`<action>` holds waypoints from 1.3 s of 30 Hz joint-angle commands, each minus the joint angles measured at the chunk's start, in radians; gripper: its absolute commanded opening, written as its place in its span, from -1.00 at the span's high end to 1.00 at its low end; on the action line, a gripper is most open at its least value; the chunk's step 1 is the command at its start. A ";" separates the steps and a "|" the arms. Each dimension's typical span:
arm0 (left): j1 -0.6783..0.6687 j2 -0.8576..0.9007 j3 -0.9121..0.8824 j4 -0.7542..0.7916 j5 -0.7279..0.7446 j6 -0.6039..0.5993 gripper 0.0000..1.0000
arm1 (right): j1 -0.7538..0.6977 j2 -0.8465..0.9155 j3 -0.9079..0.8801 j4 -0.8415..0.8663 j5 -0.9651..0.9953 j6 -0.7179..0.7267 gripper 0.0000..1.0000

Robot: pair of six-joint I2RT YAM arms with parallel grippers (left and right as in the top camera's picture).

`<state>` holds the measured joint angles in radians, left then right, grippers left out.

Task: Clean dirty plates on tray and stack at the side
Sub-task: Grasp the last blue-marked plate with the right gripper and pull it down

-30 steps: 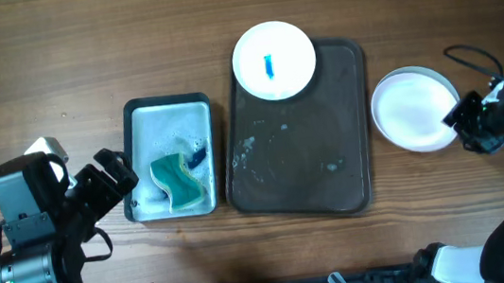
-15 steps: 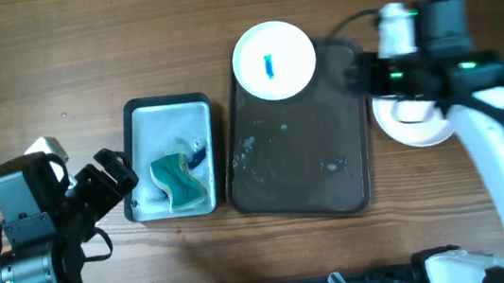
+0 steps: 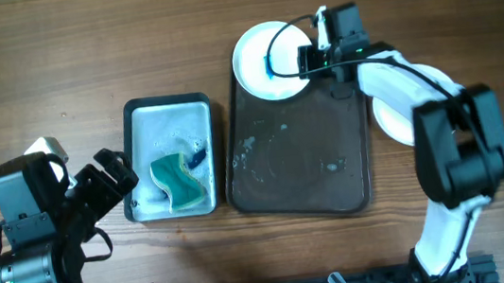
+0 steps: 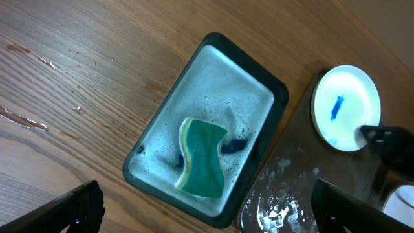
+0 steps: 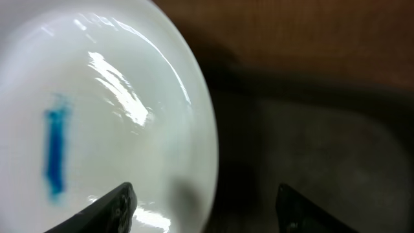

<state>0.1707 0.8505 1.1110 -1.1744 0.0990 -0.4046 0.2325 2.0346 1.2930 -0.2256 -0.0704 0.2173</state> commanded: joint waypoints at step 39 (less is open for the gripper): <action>0.006 -0.005 0.015 0.039 0.003 -0.002 -1.00 | 0.079 -0.546 -0.592 -0.134 -0.176 0.409 0.11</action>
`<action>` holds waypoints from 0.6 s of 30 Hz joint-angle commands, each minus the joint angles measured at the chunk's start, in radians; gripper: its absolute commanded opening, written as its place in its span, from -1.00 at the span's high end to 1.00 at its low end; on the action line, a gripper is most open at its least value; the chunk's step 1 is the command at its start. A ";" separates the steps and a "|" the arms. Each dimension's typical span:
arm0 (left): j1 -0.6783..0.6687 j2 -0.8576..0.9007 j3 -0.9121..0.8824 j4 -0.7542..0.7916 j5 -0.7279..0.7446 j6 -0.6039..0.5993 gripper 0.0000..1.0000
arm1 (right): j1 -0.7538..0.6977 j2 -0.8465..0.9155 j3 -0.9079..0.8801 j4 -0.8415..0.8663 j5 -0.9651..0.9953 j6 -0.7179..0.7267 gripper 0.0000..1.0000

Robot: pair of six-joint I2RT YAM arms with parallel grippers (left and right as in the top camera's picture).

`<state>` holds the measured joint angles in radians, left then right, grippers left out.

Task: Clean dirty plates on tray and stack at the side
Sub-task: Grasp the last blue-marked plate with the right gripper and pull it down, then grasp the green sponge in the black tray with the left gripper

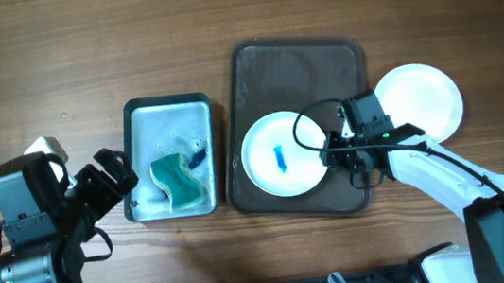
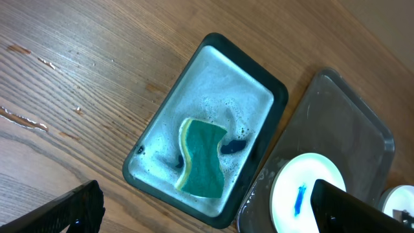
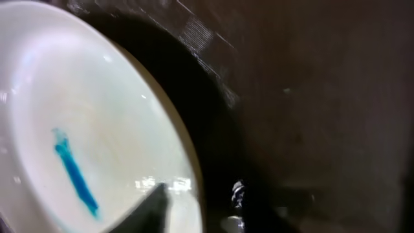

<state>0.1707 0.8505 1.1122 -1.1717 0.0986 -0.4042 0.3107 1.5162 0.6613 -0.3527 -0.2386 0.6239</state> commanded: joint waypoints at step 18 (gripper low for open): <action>-0.092 0.322 -0.061 -0.054 0.131 0.005 -0.77 | 0.002 -0.307 0.146 -0.242 0.005 -0.243 0.05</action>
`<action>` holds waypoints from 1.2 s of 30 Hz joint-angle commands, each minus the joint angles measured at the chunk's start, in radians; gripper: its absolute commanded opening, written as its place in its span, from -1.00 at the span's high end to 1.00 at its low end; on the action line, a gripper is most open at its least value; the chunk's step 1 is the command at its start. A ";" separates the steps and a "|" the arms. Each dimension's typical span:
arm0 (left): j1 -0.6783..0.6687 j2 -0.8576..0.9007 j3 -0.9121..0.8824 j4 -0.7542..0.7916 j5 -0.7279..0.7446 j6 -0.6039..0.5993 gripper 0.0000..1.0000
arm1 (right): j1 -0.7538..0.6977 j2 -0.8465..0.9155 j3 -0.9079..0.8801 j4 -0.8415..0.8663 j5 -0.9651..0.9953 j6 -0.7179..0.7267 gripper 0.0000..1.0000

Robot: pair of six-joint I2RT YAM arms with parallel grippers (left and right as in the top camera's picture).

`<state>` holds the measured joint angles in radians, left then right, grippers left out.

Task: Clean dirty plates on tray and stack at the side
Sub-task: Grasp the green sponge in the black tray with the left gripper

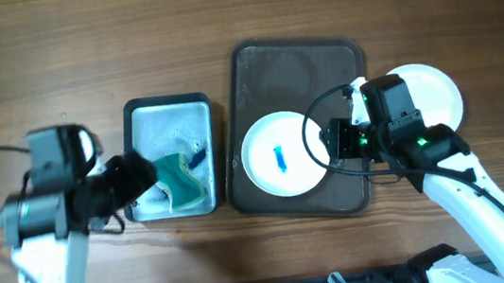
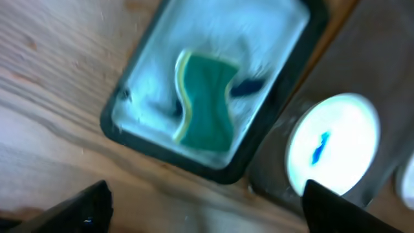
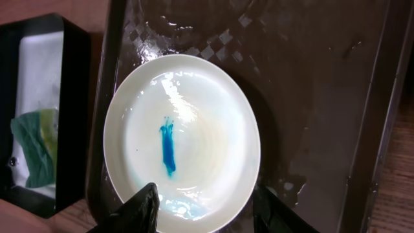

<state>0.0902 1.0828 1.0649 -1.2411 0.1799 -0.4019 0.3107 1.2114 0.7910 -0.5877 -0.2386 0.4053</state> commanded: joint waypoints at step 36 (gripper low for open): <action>-0.242 0.604 0.034 0.251 -0.171 0.002 -1.00 | 0.002 0.000 0.017 -0.054 0.005 -0.013 0.07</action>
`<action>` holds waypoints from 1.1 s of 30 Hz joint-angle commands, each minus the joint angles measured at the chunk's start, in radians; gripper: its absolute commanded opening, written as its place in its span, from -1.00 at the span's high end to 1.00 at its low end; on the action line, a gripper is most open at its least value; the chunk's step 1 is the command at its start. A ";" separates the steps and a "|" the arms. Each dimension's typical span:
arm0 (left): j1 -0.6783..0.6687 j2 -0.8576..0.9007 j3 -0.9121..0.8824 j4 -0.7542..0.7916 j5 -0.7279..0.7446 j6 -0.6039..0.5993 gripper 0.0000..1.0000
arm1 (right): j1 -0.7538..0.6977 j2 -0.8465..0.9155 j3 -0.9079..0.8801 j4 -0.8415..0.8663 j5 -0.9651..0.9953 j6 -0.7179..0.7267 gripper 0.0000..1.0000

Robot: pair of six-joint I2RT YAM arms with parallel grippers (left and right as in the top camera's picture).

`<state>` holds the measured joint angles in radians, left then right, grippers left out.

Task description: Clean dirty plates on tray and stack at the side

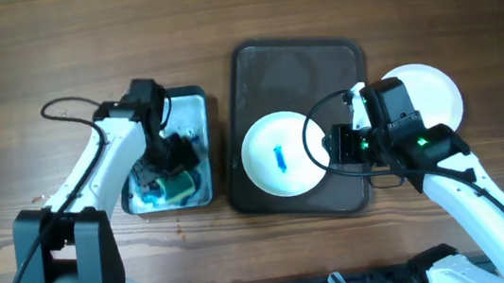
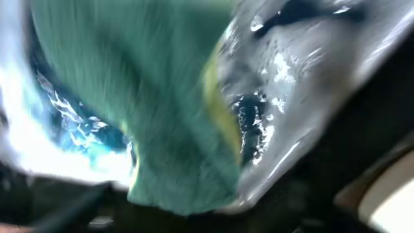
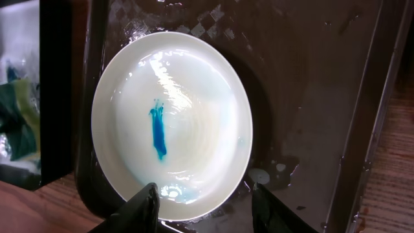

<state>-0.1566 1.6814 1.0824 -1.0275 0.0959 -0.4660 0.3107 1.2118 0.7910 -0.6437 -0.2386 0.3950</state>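
Observation:
A white plate with a blue streak (image 1: 277, 155) (image 3: 171, 123) lies on the dark wet tray (image 1: 319, 58) at its front left. My right gripper (image 1: 335, 141) (image 3: 202, 210) hangs open over the plate's right rim, with nothing in it. A second white plate (image 1: 429, 93), with no marks, rests on the table right of the tray. A green sponge (image 1: 176, 186) (image 2: 162, 110) lies in the soapy tub (image 1: 192, 101). My left gripper (image 1: 170, 160) is down in the tub right at the sponge. The blurred left wrist view shows its fingers spread apart.
The tub stands directly left of the tray, with a narrow strip of table between them. Black cables loop over the right arm above the tray. Bare wood lies behind and left of the tub.
My left arm has gone from beside the tub's left end down into the tub, onto the sponge. The right gripper and the streaked plate have barely shifted.
The right gripper first held the streaked plate's rim at the tray's far edge. Then the plate lay at the tray's front left with the gripper at its rim. The gripper then stood open above it. The left arm, long idle, has now gone into the tub.

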 commanded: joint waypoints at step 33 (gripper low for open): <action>0.003 -0.054 -0.003 0.072 -0.109 -0.005 0.15 | 0.002 0.000 0.017 -0.009 0.005 0.000 0.10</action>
<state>-0.1516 1.6390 1.0927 -0.9699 -0.0357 -0.4290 0.3107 1.2118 0.7910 -0.6510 -0.2386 0.3950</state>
